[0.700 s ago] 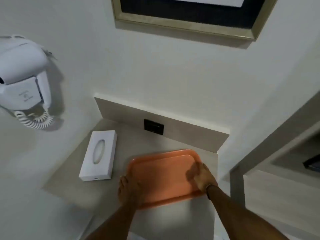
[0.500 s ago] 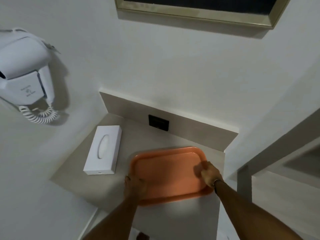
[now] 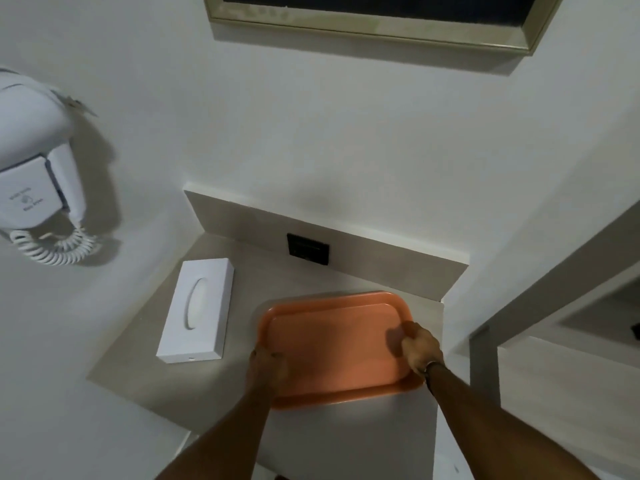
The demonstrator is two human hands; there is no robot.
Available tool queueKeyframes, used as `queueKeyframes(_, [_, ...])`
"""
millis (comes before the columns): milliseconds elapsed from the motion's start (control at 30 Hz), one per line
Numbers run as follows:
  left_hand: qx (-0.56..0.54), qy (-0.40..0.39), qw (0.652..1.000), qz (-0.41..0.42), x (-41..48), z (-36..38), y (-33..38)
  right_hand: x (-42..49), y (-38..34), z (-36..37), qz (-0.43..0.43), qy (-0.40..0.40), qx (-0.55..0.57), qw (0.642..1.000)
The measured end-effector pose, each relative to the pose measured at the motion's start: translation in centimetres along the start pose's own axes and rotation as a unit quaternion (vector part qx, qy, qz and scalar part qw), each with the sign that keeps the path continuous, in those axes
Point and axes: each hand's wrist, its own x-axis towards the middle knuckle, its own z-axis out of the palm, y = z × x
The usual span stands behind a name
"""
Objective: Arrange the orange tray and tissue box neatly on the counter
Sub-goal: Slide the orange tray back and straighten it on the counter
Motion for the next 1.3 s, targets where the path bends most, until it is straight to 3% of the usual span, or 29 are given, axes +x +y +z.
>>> queueKeyframes(533, [0.101,-0.076,0.985,0.12,6.0,2.1,7.2,-1.7,2.1,-1.3,0.118,0.096,0.108,0.982])
queueKeyframes(1100, [0.141,-0.076,0.976,0.15,6.9,2.7,7.5,-1.2,3.2,0.0,0.118,0.112,0.081,0.983])
queueKeyframes(1233, [0.267,-0.012,0.926,0.268,5.0,2.5,5.8,-3.0,3.3,1.0,0.082,0.109,-0.008,0.991])
queueKeyframes(1300, [0.318,-0.029,0.889,0.329,3.7,3.0,4.3,-4.2,3.3,2.2,0.05,0.102,-0.066,0.991])
